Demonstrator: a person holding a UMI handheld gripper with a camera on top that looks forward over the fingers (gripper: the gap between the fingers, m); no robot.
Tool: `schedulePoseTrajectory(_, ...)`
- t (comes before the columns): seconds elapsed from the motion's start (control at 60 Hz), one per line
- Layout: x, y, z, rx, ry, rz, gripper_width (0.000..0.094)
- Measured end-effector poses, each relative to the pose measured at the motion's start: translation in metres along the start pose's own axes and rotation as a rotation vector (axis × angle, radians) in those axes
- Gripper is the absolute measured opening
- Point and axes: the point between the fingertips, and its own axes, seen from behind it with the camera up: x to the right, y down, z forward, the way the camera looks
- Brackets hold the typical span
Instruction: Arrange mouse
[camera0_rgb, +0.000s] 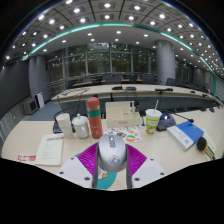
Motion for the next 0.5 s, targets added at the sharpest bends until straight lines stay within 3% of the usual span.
schedulePoseTrajectory(0.333,-0.085,0.113,0.087,-0.215,-0.033,-0.026,0.0393)
schedulePoseTrajectory(0.5,-0.101,0.145,0.097,-0.278,-0.085,-0.039,0.0546)
